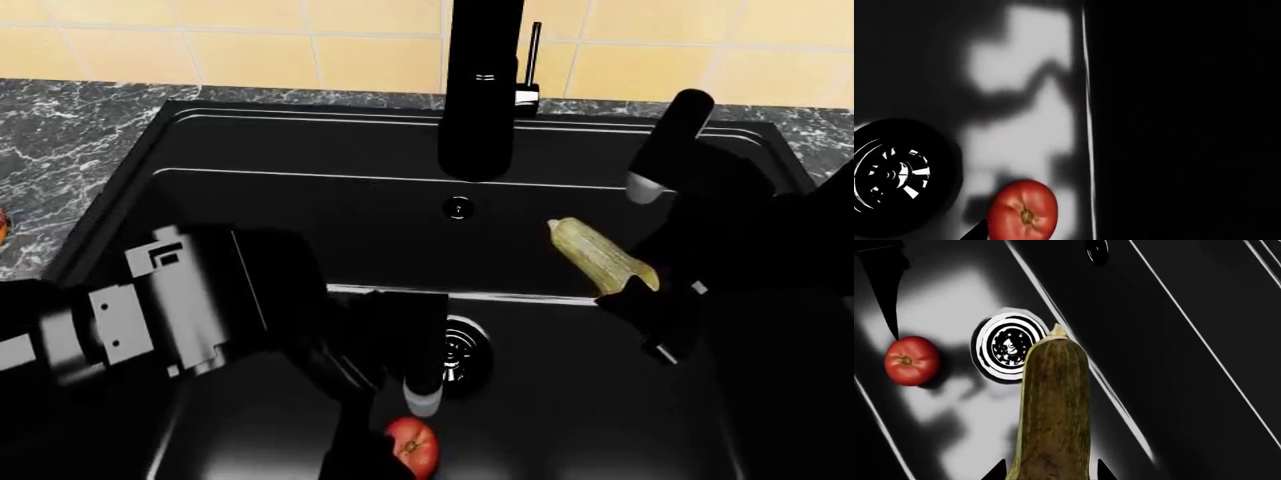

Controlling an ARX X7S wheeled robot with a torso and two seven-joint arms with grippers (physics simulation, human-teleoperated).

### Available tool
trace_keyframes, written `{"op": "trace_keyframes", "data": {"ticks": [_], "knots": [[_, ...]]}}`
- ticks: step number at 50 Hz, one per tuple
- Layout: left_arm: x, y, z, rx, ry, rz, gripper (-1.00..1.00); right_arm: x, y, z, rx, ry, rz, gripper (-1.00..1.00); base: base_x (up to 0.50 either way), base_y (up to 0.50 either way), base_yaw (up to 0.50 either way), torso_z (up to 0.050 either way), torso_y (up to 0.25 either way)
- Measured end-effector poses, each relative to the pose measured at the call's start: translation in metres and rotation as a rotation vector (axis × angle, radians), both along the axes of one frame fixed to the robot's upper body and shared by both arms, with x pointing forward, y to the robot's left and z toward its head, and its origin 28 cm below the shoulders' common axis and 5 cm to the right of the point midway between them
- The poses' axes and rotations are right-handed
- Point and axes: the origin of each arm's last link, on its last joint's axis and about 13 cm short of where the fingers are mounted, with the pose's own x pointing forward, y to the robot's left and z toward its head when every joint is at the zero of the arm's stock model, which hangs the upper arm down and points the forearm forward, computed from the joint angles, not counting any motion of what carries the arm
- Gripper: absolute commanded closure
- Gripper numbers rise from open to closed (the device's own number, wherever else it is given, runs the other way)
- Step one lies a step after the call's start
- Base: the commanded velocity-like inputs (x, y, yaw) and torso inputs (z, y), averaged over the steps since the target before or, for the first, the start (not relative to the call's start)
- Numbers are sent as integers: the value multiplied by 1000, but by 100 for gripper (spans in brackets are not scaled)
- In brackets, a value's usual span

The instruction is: Pick up the fruits and vegetables and place them in the sink. Turn on the sink faucet to wash them. Then turn the sink off and put them in the tray.

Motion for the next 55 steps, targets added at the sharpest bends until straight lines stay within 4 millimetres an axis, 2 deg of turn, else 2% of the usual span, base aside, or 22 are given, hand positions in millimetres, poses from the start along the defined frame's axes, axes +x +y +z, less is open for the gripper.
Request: {"op": "trace_keyframes", "data": {"ticks": [13, 34, 55], "knots": [[-1, 0, -8, -2, 8, -17, -100, 2, -1, -3, 0, 0, -7, 100, 0, 0, 0, 0, -147], [4, 2, -16, 12, -30, 24, -100, 4, -1, -7, 5, 0, -12, 100, 0, 0, 0, 0, -3], [7, 1, -27, 32, -50, 41, -100, 6, -1, -9, 7, 1, -12, 100, 0, 0, 0, 0, -83]]}}
